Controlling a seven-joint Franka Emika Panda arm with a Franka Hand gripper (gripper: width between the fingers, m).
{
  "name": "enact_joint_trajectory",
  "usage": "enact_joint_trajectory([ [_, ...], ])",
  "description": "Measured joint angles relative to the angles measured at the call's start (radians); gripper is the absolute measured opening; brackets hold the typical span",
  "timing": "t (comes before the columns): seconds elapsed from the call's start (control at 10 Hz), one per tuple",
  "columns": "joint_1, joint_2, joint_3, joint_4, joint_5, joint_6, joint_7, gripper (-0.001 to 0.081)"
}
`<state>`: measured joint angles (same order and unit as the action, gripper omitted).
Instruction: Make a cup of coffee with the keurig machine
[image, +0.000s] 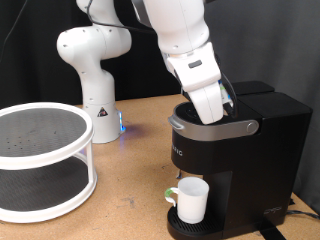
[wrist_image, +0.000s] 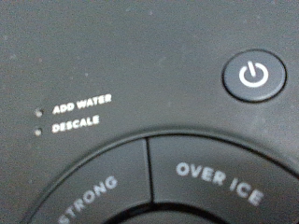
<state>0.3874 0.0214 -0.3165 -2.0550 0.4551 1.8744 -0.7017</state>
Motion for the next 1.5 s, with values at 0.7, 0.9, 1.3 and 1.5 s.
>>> enact_joint_trajectory([
  [0.7,0.002,-0.007,0.008,-0.015,0.005,0.076,-0.038,0.0001],
  [0.9,0.002,-0.024,0.012,-0.038,0.03,0.104,-0.098,0.0001],
  [1.3,0.002,-0.083,0.016,-0.051,0.073,0.113,-0.14,0.0001],
  [1.5,0.002,-0.118,0.017,-0.05,0.064,0.115,-0.128,0.0001],
])
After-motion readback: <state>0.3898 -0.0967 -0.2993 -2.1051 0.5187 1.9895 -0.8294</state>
